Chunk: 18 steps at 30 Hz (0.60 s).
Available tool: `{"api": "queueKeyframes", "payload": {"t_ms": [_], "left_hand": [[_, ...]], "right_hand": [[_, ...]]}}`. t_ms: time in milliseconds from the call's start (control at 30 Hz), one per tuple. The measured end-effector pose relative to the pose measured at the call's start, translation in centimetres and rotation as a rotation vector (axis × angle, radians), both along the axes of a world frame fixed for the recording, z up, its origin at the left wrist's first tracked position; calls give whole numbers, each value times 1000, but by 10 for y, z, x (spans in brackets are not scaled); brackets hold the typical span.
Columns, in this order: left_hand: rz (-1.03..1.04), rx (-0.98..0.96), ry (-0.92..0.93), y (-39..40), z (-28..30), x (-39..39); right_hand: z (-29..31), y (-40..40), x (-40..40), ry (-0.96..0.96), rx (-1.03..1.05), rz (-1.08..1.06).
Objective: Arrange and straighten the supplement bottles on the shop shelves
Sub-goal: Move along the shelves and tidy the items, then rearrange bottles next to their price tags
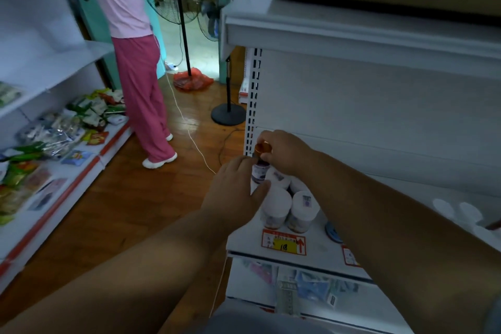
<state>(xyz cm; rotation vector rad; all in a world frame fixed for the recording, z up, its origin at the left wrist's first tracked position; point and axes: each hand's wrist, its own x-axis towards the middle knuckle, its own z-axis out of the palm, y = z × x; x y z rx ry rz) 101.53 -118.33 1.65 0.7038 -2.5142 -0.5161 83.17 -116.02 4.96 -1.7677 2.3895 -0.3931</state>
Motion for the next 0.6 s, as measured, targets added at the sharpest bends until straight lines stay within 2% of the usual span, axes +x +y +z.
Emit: {"api": "queueKeyframes", "payload": {"t_ms": [133, 233, 400, 500, 600], "left_hand": [[18, 72, 4, -11, 1, 6], [15, 103, 24, -14, 7, 8], [44, -88, 207, -6, 30, 5], [18, 23, 324, 18, 51, -7], [-67, 183, 366, 56, 61, -21]], "right_hand": [[-4, -6, 2, -17, -5, 26], [-2, -4, 5, -104, -124, -27], [15, 28, 10, -564, -515, -234], [40, 65, 21, -842, -710, -237], [61, 108, 28, -903, -861, -198]]}}
